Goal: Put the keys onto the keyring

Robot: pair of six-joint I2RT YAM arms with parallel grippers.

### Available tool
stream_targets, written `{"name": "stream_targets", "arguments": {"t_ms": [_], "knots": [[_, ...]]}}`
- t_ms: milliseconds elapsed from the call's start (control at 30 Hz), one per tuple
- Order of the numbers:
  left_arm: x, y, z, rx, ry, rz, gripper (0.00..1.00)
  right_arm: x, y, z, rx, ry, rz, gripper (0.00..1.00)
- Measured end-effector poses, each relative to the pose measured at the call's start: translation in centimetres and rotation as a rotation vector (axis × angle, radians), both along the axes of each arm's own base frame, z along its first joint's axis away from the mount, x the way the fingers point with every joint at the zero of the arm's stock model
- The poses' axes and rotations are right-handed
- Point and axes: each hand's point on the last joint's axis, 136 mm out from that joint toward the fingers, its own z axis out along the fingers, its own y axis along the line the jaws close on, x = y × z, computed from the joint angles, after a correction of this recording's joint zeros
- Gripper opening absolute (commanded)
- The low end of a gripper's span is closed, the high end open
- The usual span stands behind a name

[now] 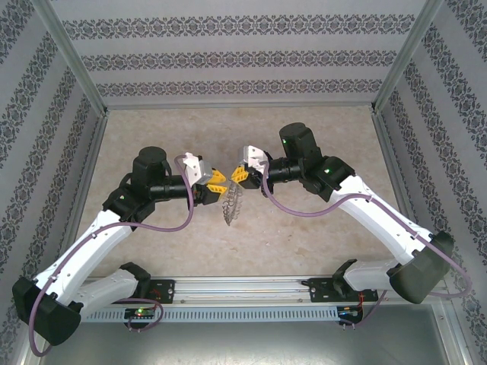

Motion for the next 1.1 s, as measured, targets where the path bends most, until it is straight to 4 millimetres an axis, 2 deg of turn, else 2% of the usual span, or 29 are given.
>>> {"name": "stream_targets", "arguments": {"t_ms": [433, 733, 967, 1067, 1100], "knots": [[0.5, -0.7, -0.8, 0.021, 0.01, 0.006, 0.27, -0.2, 0.0, -0.2, -0.001, 0.001, 0.003, 0.0], [0.9, -1.0, -0.5, 0.011, -0.008, 0.011, 0.23, -0.6, 0.2, -0.2, 0.0, 0.001, 0.017, 0.0], [0.9, -1.1, -0.3, 0.005, -0.015, 0.007, 0.13, -0.6, 0.3, -0.2, 0.0, 0.001, 0.017, 0.0], [1.0, -1.1, -0.3, 0.008, -0.016, 0.011, 0.0, -0.6, 0.2, -0.3, -0.002, 0.001, 0.014, 0.0], [1.0, -1.1, -0.3, 0.009, -0.019, 0.012, 0.0, -0.6, 0.2, -0.3, -0.002, 0.0, 0.015, 0.0]]}}
